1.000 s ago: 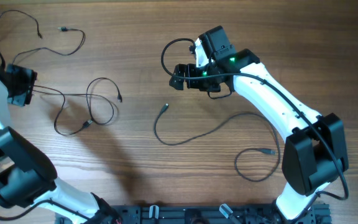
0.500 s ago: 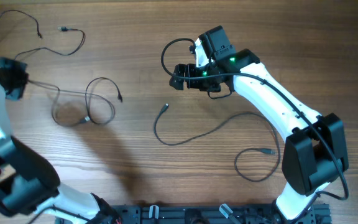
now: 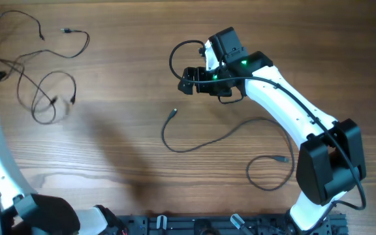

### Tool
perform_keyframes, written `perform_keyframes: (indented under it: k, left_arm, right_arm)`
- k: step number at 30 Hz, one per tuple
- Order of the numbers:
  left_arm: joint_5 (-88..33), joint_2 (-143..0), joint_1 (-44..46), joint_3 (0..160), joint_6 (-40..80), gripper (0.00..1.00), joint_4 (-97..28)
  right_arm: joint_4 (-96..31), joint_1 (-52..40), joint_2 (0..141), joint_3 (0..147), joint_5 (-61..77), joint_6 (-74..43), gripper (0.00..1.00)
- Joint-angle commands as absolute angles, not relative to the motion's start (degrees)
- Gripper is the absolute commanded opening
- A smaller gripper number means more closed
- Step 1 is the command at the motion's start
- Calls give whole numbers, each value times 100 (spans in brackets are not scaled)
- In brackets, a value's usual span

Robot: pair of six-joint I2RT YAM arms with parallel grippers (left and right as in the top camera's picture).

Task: Untangle cables

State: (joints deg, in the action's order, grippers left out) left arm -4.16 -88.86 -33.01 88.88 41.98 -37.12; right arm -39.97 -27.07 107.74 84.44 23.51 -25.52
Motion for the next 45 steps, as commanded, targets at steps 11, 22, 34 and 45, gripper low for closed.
perform_keyframes:
  k: [11,22,34,45]
  left_arm:
    - [869,-9907,-4202,8925,4823,4,-3345]
    - [836,-10527,-4421,8927,3898,75,-2943]
    - [-2915,-10007,-3793,8925,3039,96,-4882]
    - [799,-10018,-2993,7557,3343,90,-5701]
  right_arm:
    - [-3981,-2716,10836,8385,2285,-2567,100]
    - [-3981,-2716,10838,8385,2287,-2567,100]
    - [-3983,-2714,10836,8385,2285,-2567,100]
    - [-3981,-2716,10838,8385,2285,-2565,100]
